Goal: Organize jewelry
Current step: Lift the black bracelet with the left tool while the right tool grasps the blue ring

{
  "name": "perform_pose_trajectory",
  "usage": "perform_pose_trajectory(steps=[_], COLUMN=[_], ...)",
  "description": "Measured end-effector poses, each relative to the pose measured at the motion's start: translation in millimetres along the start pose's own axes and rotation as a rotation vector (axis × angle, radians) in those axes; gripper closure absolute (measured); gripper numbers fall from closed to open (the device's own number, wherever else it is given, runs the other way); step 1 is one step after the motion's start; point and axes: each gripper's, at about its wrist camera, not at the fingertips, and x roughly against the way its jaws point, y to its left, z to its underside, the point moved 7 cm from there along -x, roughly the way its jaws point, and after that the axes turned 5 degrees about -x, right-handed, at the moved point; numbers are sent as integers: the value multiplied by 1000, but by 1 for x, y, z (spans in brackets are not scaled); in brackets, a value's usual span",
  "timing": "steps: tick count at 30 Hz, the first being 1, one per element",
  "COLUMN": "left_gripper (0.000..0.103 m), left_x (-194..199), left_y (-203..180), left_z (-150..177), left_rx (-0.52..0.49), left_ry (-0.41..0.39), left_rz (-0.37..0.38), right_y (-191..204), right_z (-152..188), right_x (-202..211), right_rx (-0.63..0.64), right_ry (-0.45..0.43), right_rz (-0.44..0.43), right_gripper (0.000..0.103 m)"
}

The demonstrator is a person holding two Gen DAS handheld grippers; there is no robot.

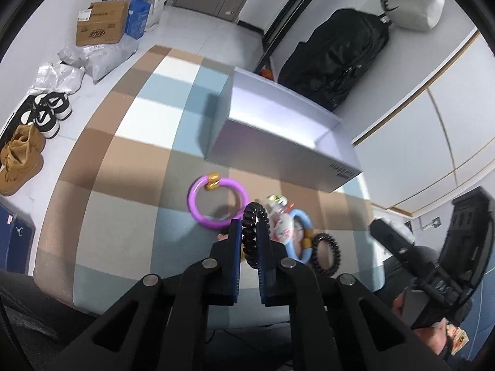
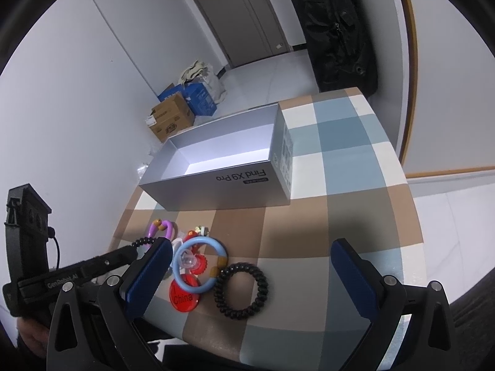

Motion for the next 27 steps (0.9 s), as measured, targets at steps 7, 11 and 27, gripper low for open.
perform_pose_trajectory(steps=[7, 11, 27], left_gripper=[98, 98, 98], left_x=[10, 14, 17], left_y=[-1, 2, 6], left_z=[-11, -17, -21], left_rx=[50, 67, 80], left_ry=[-62, -87, -100], left_rz=[92, 103, 136], right_y=[13, 27, 62], right_z=[4, 11, 33], right_x=[-4, -12, -64], right_rx=[31, 66, 272], right_ry=[36, 89, 237], right_rz=[-71, -141, -107], right_gripper=[0, 4, 33])
